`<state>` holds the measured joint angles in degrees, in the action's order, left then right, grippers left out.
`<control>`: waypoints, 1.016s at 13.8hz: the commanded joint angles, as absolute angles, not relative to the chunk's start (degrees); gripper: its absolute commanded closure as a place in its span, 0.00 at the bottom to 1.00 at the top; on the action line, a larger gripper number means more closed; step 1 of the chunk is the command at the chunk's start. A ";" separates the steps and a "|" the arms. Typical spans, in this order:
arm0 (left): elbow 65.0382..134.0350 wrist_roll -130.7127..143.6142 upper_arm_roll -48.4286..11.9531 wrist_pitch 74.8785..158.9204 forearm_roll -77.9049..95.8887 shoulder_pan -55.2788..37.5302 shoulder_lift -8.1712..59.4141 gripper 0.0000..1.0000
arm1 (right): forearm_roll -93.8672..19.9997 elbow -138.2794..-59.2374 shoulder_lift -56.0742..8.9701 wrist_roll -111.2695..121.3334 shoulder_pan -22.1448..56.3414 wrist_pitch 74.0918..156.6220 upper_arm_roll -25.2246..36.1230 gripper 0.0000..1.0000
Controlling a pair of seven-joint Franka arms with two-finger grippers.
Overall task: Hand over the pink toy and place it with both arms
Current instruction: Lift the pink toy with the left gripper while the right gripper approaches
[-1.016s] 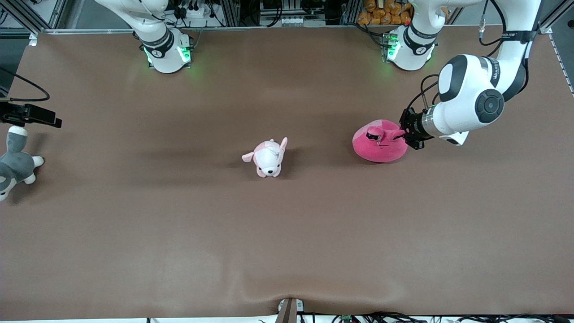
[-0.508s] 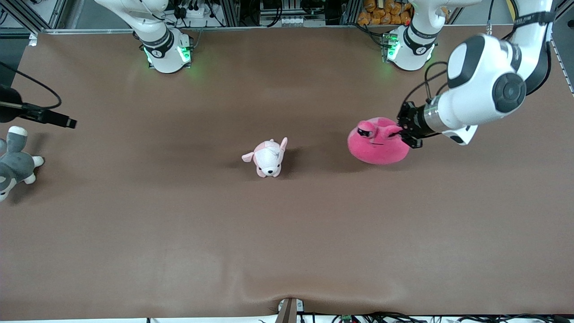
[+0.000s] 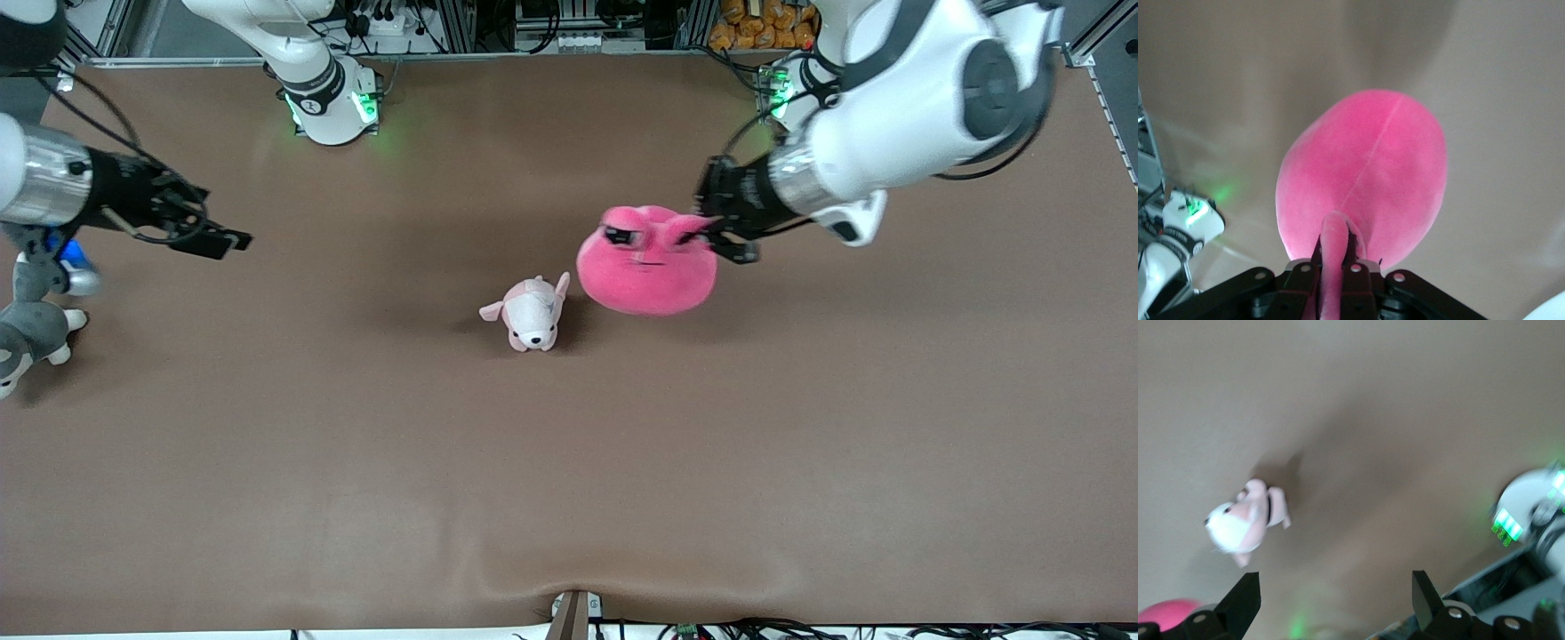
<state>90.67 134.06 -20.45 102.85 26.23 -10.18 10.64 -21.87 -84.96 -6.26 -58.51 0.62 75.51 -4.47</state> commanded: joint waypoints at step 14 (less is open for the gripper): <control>80.86 142.56 -20.13 113.29 25.22 -19.60 20.57 1.00 | -22.24 -84.20 -16.34 -123.19 28.03 108.51 -3.87 0.00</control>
<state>82.52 140.87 -20.38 112.87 26.06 -18.71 20.10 -23.79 -85.10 -14.79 -118.16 25.88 105.05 -4.57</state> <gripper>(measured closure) 0.899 0.000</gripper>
